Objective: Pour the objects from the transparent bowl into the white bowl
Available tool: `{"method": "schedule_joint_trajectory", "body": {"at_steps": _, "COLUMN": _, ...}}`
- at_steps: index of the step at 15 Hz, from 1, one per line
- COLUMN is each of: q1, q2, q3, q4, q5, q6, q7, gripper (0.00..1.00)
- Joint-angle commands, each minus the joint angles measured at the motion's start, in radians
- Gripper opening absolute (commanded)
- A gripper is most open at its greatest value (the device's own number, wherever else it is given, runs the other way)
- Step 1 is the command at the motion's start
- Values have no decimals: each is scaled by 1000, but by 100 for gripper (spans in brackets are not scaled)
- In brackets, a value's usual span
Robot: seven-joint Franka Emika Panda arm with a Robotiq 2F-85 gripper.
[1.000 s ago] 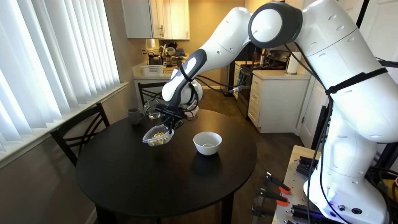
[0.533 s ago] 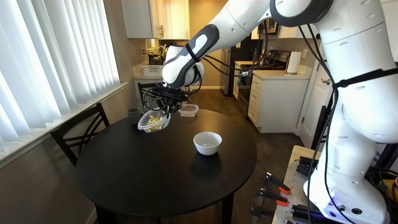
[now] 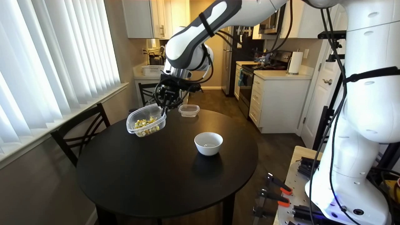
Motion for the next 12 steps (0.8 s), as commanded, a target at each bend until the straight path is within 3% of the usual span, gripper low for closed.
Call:
{"method": "schedule_joint_trajectory", "body": {"at_steps": 1, "q1": -60, "q2": -136, "q3": 21, "q4": -73, "q5": 81, "q6": -164, "q7": -257, "gripper": 6}}
{"method": "schedule_joint_trajectory", "body": {"at_steps": 3, "q1": -85, "q2": -165, "q3": -7, "q4": -57, "q5": 62, "q6": -306, "q7": -372, "gripper": 6}}
{"method": "schedule_joint_trajectory", "body": {"at_steps": 5, "q1": -109, "q2": -182, "q3": -42, "q4": -41, "q5": -3, "q6": -398, "q7": -400, "gripper": 6}}
{"method": "schedule_joint_trajectory", "body": {"at_steps": 12, "q1": -148, "q2": -171, "q3": -111, "q4": -8, "q5": -300, "q6": -379, "q7": -268, "gripper": 6}}
